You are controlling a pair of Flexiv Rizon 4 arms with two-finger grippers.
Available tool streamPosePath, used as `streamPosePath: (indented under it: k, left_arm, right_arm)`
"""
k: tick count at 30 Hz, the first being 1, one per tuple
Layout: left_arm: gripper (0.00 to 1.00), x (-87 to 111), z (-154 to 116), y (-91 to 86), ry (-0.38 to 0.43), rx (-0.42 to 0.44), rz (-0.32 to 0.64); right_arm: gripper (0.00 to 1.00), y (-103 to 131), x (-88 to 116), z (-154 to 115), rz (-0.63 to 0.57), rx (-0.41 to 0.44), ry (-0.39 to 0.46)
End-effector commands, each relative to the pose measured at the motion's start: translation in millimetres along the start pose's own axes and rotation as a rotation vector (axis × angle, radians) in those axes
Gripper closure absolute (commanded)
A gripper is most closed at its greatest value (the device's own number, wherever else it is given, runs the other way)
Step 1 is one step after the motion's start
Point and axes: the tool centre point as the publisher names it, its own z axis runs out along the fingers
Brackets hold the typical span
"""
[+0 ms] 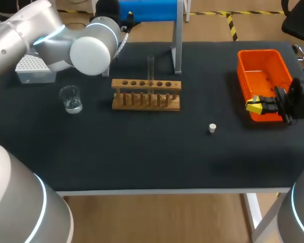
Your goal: Invert the test tube, pick up the pipette, mount the tip to pipette, aspirate from beaker and dispense into the tube, eject the tip, return the pipette, and cap with the stopper.
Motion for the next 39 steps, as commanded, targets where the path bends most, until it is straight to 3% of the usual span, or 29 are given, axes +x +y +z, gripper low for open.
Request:
streamPosePath:
  k: [1, 11, 15, 16, 18, 20, 21, 23, 24, 26, 32, 34, 39]
  left_arm:
    - [0.00, -0.9, 4.4, -1.9, 0.007, -0.006, 0.001]
    - [0.00, -6.9, 2.8, -2.6, -0.020, -0.008, -0.006]
    - [0.05, -9.5, 1.8, -2.4, -0.029, -0.008, -0.009]
    - [0.13, -9.7, 1.4, -2.4, -0.030, -0.007, -0.008]
    - [0.16, -9.7, 0.9, -2.6, -0.030, -0.006, -0.008]
    - [0.31, -9.1, -0.1, -2.8, -0.029, -0.005, -0.007]
    - [0.31, -8.8, -0.4, -2.8, -0.028, -0.005, -0.006]
    - [0.45, -8.2, -0.9, -2.7, -0.027, -0.005, -0.005]
    - [0.43, -8.1, -1.0, -2.7, -0.026, -0.005, -0.003]
    - [0.50, -7.9, -1.4, -2.7, -0.026, -0.006, -0.002]
    - [0.49, -7.6, -3.0, -2.2, -0.031, -0.009, 0.004]
    - [0.43, -7.5, -3.3, -2.0, -0.032, -0.009, 0.005]
    - [0.44, -7.2, -4.4, -0.8, -0.035, -0.011, 0.003]
  right_arm:
    - [1.00, 0.2, 0.8, -0.7, 0.000, 0.001, 0.000]
    - [1.00, 0.2, 0.8, -0.7, 0.000, 0.001, 0.000]
    - [1.00, 0.2, 0.8, -0.7, 0.000, 0.001, 0.000]
    - [1.00, 0.2, 0.8, -0.7, 0.000, 0.001, 0.000]
    - [1.00, 0.2, 0.8, -0.7, 0.000, 0.001, 0.000]
    - [1.00, 0.2, 0.8, -0.7, 0.000, 0.001, 0.000]
    - [1.00, 0.2, 0.8, -0.7, 0.000, 0.001, 0.000]
    - [1.00, 0.2, 0.8, -0.7, 0.000, 0.001, 0.000]
    - [1.00, 0.2, 0.8, -0.7, 0.000, 0.001, 0.000]
    - [1.00, 0.2, 0.8, -0.7, 0.000, 0.001, 0.000]
    - [1.00, 0.2, 0.8, -0.7, 0.000, 0.001, 0.000]
    - [1.00, 0.2, 0.8, -0.7, 0.000, 0.001, 0.000]
    - [1.00, 0.2, 0.8, -0.7, 0.000, 0.001, 0.000]
